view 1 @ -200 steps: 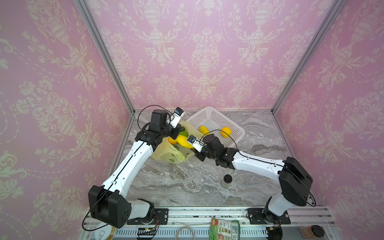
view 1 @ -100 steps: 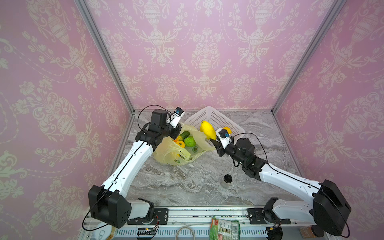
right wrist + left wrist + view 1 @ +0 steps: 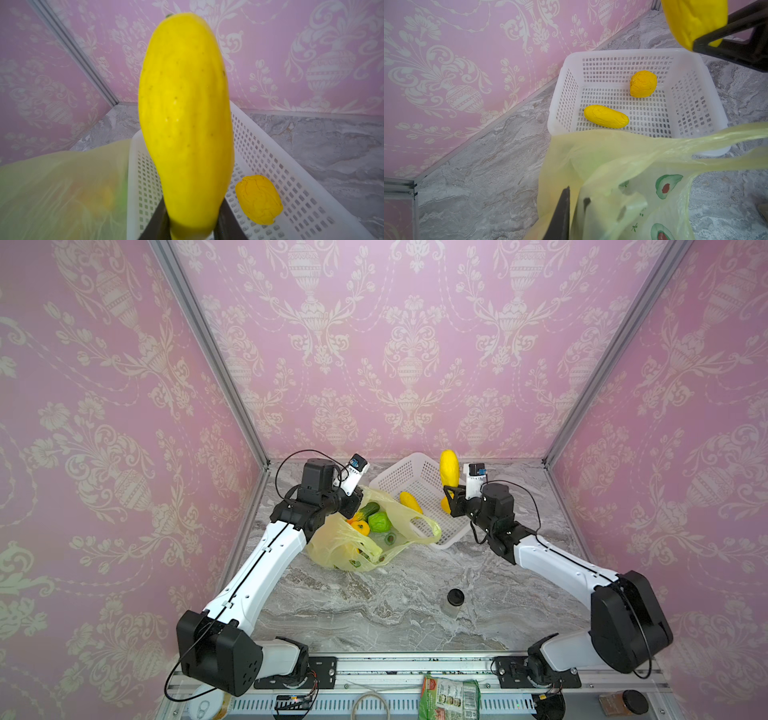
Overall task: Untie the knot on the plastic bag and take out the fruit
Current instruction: 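Lift the long yellow fruit out of the bag and carry it over the basket, then lower the long yellow fruit into the basket and open the right gripper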
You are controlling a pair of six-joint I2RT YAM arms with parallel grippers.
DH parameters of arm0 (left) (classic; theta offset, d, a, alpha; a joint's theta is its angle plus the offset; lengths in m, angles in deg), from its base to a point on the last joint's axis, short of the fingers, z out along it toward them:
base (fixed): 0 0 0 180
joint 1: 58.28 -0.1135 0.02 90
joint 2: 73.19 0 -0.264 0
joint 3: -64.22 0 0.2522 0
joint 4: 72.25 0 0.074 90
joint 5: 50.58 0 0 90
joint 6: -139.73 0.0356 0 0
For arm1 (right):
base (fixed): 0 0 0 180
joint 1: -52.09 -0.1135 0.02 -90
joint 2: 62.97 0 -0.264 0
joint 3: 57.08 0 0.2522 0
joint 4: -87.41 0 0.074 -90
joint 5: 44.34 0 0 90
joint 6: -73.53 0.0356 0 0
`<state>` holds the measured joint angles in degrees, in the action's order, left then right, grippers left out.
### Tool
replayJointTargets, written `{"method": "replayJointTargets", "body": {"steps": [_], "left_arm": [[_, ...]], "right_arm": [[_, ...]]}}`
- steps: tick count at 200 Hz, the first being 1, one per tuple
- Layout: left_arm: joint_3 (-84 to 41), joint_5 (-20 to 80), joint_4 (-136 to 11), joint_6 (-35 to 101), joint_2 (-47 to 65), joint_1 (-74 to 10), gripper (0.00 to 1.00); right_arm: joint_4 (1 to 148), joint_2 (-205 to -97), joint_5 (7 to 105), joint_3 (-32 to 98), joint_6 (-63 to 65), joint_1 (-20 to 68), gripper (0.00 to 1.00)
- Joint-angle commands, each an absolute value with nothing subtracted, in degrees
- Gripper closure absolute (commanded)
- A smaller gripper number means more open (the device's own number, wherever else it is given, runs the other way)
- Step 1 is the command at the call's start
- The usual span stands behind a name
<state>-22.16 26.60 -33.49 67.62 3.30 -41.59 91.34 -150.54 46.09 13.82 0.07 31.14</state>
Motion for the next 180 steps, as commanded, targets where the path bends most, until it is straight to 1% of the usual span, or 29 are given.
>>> {"method": "replayJointTargets", "body": {"steps": [1, 8, 22, 42, 62, 105, 129, 147, 160, 165, 172, 180], "left_arm": [[-22.41, 25.88, -32.33, 66.43, 3.08, -41.67, 0.87], [-22.4, 25.88, -32.3, 66.43, 3.1, -41.67, 0.87], [-22.41, 25.9, -32.42, 66.48, 3.01, -41.59, 0.87], [-22.41, 25.88, -32.47, 66.44, 3.22, -41.65, 0.87], [-22.41, 26.05, -32.36, 66.54, 3.36, -41.61, 0.87], [-22.41, 25.97, -32.3, 66.53, 3.48, -41.67, 0.87], [-22.4, 25.99, -32.4, 66.52, 3.36, -41.69, 0.87], [-22.41, 25.97, -32.29, 66.57, 3.45, -41.73, 0.87], [-22.47, 25.97, -32.21, 66.55, 3.36, -41.69, 0.86], [-22.48, 25.97, -32.34, 66.54, 3.38, -41.72, 0.86], [-22.47, 25.97, -32.41, 66.52, 3.36, -41.7, 0.86], [-22.48, 25.98, -32.3, 66.52, 3.45, -41.64, 0.86]], "right_arm": [[74.8, -159.22, 47.24, 23.2, 4.78, 33.18, 0.76], [72.44, -161.9, 48.56, 27.36, 4.49, 33.45, 0.77], [69.86, -166.76, 50.7, 31.61, 4.03, 33.56, 0.77], [69.13, -171.23, 53.73, 35.23, 4.25, 33.55, 0.74], [67.2, -174.35, 55.18, 38.42, 4.1, 33.48, 0.73], [63.91, -179.02, 55.13, 42.91, 3.62, 33.48, 0.67], [63.98, -180.29, 55.68, 43.68, 3.63, 33.46, 0.54], [64.39, -180.01, 56.26, 43.4, 3.48, 33.4, 0.48], [65.72, -178.77, 56.91, 42.05, 3.31, 33.3, 0.4], [67.15, -177.88, 57.3, 40.76, 3.27, 33.28, 0.34], [68.65, -176.87, 57.52, 39.4, 3.41, 33.19, 0.3], [70.24, -175.6, 58.06, 37.65, 3.49, 33.18, 0.27]]}}
